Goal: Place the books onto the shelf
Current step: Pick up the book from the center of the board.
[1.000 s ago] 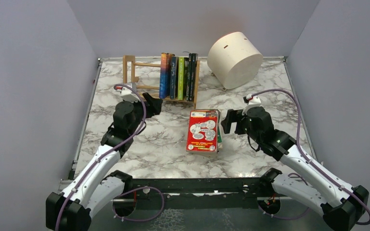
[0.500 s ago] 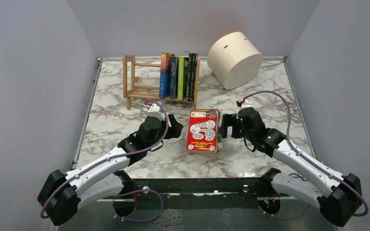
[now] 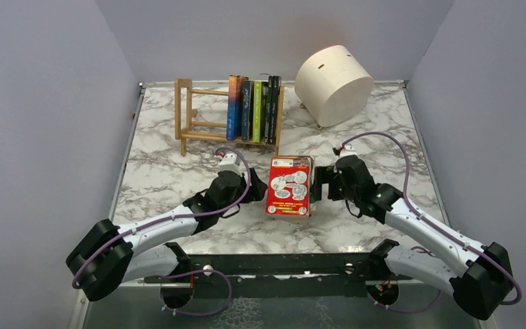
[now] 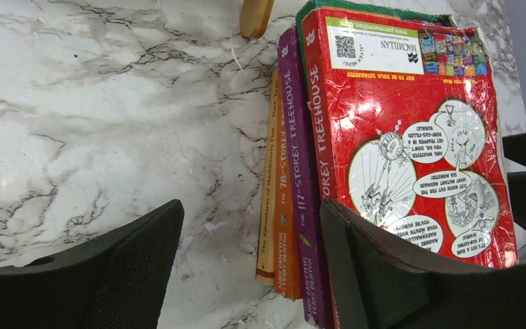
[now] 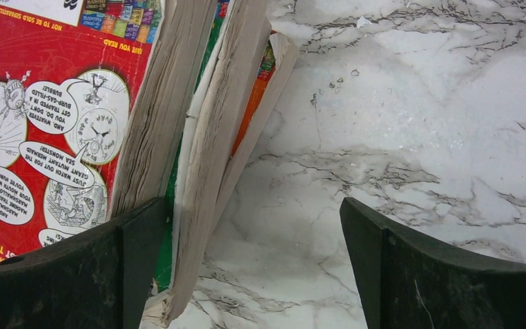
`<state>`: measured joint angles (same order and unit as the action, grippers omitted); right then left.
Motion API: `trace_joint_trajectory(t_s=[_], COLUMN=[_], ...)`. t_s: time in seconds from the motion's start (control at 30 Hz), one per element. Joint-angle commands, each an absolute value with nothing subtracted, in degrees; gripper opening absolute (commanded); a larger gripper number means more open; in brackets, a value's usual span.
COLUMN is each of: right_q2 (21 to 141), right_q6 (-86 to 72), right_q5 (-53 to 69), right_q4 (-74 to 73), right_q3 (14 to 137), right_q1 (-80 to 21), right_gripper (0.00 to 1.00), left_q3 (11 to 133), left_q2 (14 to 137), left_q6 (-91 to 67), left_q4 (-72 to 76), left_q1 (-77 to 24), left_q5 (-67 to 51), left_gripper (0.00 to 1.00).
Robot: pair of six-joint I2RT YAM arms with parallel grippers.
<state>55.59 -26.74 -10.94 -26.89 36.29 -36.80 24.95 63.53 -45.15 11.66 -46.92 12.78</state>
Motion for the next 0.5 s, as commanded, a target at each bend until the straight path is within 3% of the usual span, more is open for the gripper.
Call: trace_joint_trajectory(t_s=[0.0,0.47], right_q2=[55.84,57.03], right_q6=[-27.16,-27.33], right_q5=[-8.99,-8.08], right_q4=[-24.55,-23.62], right_q3=[35.76,36.10], right_q1=[-36.97,-37.05], right_gripper=[0.95,0.95], left_q3=[25.11,22.48], left_q2=[65.34,61.51], left_q6=[-47.24,-50.19], left_q4=[18.15,20.91], left_q1=[-47.46,-47.48], left_q5=[8.89,8.67], left_gripper=[0.68,0.70])
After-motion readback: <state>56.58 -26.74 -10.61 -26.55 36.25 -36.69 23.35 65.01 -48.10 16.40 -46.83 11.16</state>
